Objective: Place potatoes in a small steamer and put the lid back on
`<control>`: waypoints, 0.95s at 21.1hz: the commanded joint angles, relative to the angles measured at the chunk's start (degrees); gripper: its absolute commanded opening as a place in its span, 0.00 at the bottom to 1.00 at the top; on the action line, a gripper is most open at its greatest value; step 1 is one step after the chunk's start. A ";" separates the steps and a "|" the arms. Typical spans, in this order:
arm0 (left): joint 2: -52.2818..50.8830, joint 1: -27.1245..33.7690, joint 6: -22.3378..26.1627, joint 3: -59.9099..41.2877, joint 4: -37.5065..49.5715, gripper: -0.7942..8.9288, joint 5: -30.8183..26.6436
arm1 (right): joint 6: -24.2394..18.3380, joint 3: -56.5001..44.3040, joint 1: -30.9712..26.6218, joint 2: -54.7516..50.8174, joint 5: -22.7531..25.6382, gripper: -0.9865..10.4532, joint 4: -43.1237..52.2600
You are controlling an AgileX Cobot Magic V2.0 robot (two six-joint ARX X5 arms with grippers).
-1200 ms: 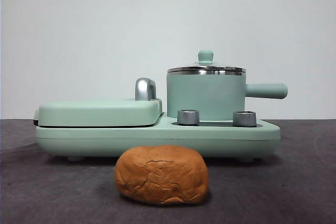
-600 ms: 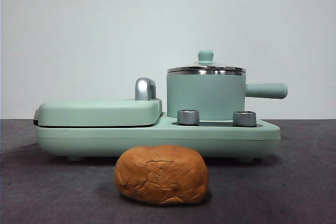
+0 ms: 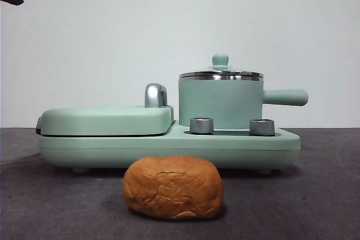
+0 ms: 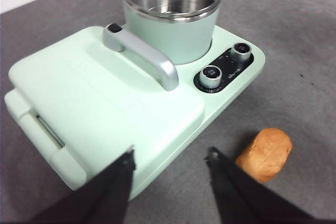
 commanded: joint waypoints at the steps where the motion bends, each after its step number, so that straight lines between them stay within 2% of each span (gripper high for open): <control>1: 0.35 -0.50 1.95 1.38 1.77 0.36 0.00 | 0.57 0.98 0.07 0.11 1.09 0.36 0.37; 5: 0.59 -1.20 1.90 1.38 5.22 0.36 -1.40 | 3.48 0.98 0.07 0.13 1.11 0.36 0.55; 11: 3.13 -4.09 1.27 1.38 13.70 0.37 -9.07 | 7.67 0.98 0.07 0.13 1.29 0.36 0.66; 20: 14.29 -11.54 -7.26 1.38 30.51 0.37 -12.24 | 7.91 0.98 0.07 0.17 1.29 0.36 0.66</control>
